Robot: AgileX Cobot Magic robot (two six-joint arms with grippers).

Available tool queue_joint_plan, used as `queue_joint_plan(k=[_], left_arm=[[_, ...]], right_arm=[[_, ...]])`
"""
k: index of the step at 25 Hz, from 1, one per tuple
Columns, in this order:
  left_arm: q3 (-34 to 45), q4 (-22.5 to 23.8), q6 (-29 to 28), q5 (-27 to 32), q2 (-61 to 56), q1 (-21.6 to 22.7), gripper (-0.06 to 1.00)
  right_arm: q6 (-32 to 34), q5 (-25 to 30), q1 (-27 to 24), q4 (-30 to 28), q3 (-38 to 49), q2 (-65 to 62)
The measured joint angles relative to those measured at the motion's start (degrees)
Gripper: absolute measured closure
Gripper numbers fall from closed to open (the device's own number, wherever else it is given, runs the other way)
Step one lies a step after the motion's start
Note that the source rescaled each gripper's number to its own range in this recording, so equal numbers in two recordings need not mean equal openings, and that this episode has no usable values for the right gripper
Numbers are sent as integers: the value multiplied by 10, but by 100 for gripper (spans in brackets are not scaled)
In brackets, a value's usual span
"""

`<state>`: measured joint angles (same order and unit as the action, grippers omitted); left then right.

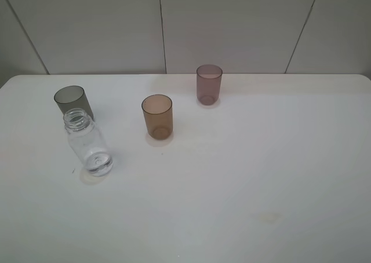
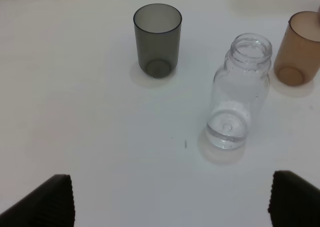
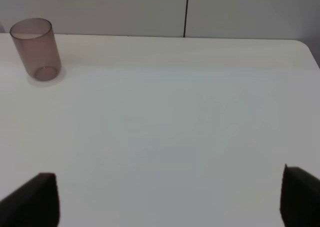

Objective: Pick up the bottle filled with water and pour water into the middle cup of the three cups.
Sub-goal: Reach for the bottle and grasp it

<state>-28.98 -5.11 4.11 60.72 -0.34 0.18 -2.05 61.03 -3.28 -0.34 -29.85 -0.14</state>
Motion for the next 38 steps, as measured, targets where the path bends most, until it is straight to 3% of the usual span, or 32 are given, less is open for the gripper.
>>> queue_joint_plan(k=[30, 32, 35, 38], left_arm=[[-1, 0, 0, -1, 0, 0, -2], [-10, 0, 0, -25, 16, 0, -2], [-15, -35, 3, -142, 76, -1, -2], [-15, -73, 35, -238, 161, -30, -2]], right_arm=[[0, 0, 0, 0, 0, 0], [0, 0, 0, 0, 0, 0], [0, 0, 0, 0, 0, 0], [0, 0, 0, 0, 0, 0]])
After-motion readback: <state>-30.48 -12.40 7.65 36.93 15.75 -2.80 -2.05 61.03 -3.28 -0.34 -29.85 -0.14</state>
